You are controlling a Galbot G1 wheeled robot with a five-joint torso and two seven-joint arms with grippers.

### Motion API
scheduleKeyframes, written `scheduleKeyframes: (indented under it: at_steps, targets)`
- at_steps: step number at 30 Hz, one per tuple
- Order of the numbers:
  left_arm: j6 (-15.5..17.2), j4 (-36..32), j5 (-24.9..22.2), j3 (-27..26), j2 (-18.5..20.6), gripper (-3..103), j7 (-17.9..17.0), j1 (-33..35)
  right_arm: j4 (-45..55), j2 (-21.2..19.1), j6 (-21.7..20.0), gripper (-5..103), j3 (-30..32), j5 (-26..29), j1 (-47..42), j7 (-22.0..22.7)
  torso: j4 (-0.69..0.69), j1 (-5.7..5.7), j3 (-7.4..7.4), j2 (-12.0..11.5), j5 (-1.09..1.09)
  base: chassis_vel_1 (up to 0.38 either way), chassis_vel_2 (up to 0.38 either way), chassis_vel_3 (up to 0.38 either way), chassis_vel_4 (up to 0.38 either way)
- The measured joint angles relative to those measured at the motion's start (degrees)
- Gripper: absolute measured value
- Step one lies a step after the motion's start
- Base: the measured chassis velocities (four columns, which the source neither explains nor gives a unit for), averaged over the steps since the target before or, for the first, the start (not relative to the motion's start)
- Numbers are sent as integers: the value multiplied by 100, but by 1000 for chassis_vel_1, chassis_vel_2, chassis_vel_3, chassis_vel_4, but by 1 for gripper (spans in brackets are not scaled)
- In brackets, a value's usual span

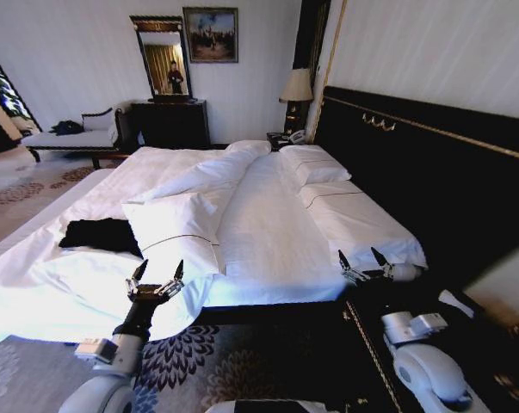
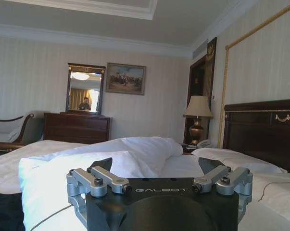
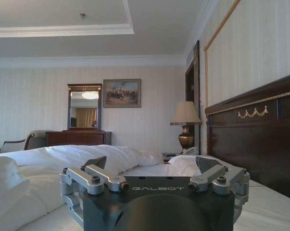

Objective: Fold the clothes on the bed.

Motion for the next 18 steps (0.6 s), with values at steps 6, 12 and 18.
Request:
scheduleKeyframes:
  at_steps: [6,12,18]
  targets:
    - [-76,-63,205,70,-93,100,-5,130,12,45,0,100,-1,-6,19,8,0,-1,0,1,0,-30,23,33,-27]
    - [-107,-130,315,90,-131,100,-9,219,23,138,4,100,-8,-40,21,-24,0,-1,0,1,-1,-126,113,130,-122]
    - [-23,-201,252,17,-120,100,-56,258,30,245,40,100,-39,-103,29,-54,0,5,2,-1,0,-161,157,160,-161]
